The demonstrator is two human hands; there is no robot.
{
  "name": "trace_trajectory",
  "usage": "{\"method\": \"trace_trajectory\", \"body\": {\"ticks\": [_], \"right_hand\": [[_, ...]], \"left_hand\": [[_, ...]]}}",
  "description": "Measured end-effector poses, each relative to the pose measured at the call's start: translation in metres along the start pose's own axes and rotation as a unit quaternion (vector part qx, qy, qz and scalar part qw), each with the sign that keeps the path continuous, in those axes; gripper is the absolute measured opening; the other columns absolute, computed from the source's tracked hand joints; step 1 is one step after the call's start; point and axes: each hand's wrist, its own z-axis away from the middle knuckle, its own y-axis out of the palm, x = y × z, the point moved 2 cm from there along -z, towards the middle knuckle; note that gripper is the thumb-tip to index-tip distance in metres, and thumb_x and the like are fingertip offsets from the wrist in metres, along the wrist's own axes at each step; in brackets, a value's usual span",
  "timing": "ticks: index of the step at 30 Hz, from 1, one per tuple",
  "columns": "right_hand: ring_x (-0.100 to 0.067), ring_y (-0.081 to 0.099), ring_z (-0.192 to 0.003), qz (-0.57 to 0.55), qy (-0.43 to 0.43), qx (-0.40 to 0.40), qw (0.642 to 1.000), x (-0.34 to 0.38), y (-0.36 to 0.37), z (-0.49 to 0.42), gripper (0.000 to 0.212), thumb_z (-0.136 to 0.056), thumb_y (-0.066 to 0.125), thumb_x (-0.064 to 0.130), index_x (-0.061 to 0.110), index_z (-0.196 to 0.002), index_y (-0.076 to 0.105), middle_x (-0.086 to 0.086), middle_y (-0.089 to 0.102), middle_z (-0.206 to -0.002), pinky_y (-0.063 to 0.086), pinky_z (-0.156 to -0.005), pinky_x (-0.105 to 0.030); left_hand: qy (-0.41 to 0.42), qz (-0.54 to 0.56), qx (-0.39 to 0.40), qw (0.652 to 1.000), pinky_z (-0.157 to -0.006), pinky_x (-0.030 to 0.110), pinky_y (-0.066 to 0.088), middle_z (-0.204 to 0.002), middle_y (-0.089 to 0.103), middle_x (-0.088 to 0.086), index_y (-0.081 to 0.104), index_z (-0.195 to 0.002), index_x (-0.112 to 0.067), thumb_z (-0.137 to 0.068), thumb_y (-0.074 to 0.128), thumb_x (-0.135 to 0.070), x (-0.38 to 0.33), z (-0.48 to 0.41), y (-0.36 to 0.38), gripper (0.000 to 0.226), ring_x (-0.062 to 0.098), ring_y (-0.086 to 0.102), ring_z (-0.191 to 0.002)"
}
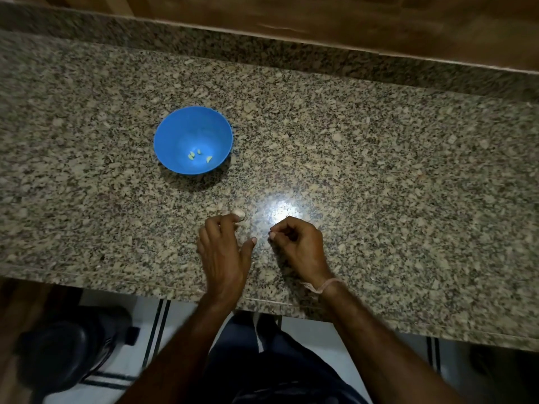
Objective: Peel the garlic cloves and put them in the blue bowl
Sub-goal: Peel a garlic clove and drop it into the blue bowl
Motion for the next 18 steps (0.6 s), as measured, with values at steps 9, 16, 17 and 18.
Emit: {"method": "trace_trajectory", "body": {"ticks": [9,16,17,18], "right_hand": [[-0.011,0.075,-0.077,0.011,0.037,-0.006,0.999,0.0,0.009,0.005,0.008,-0.088,0.081,0.009,0.015,-0.091,0.081,0.003,0.078,-0.081,0.063,-0.075,-0.03],[-0.011,0.071,-0.075,0.061,0.017,-0.042,0.997,0.005,0.028,0.013,0.014,-0.087,0.074,0.012,0.024,-0.081,0.071,0.007,0.073,-0.077,0.06,-0.072,-0.041],[-0.011,0.071,-0.075,0.066,0.023,-0.048,0.996,0.006,0.03,0.014,0.014,-0.086,0.075,0.011,0.024,-0.081,0.071,0.007,0.073,-0.077,0.06,-0.073,-0.042],[-0.01,0.071,-0.075,0.07,0.029,-0.054,0.996,0.007,0.032,0.014,0.015,-0.084,0.076,0.011,0.024,-0.08,0.071,0.008,0.074,-0.076,0.061,-0.073,-0.042]], "left_hand": [[0.026,-0.032,0.088,0.995,-0.093,0.046,0.041,-0.13,0.053,0.003,0.058,-0.138,-0.022,-0.094,0.072,-0.034,0.017,0.006,0.005,0.048,0.026,0.046,-0.119],[0.059,-0.039,0.121,0.99,-0.097,0.048,0.04,-0.143,0.049,0.004,0.056,-0.143,-0.023,-0.091,0.073,-0.036,0.026,0.001,-0.001,0.056,0.028,0.044,-0.127],[0.068,-0.038,0.124,0.989,-0.097,0.048,0.04,-0.144,0.049,0.003,0.056,-0.143,-0.023,-0.092,0.072,-0.038,0.028,0.0,-0.002,0.056,0.028,0.044,-0.129],[0.077,-0.038,0.127,0.988,-0.097,0.048,0.04,-0.145,0.048,0.002,0.055,-0.144,-0.024,-0.092,0.072,-0.039,0.03,-0.001,-0.002,0.057,0.027,0.043,-0.129]]}}
